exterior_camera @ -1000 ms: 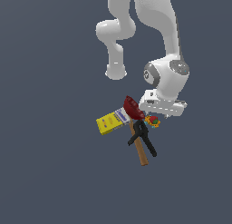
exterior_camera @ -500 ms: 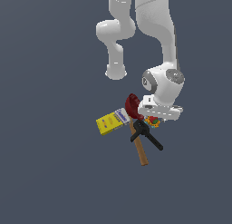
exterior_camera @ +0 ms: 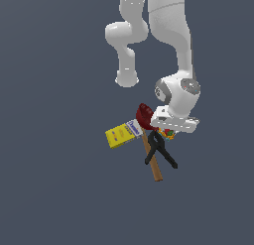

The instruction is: Pick up a designated object from a clutter of objects.

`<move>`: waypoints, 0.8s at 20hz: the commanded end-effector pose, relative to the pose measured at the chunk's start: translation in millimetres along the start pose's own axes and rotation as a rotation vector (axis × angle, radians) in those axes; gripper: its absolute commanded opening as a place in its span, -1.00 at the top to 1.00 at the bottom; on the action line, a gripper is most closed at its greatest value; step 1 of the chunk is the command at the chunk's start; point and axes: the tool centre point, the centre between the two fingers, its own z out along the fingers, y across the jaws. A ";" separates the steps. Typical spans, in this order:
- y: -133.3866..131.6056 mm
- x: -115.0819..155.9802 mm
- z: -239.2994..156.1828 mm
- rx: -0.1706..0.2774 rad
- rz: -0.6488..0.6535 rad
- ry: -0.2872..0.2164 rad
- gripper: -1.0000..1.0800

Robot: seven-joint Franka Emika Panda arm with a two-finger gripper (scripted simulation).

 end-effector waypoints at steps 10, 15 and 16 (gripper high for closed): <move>0.0 1.3 -3.8 0.000 0.000 -0.001 1.00; -0.3 7.8 -20.6 0.000 0.000 -0.001 1.00; -0.4 9.6 -25.5 0.000 0.000 -0.001 1.00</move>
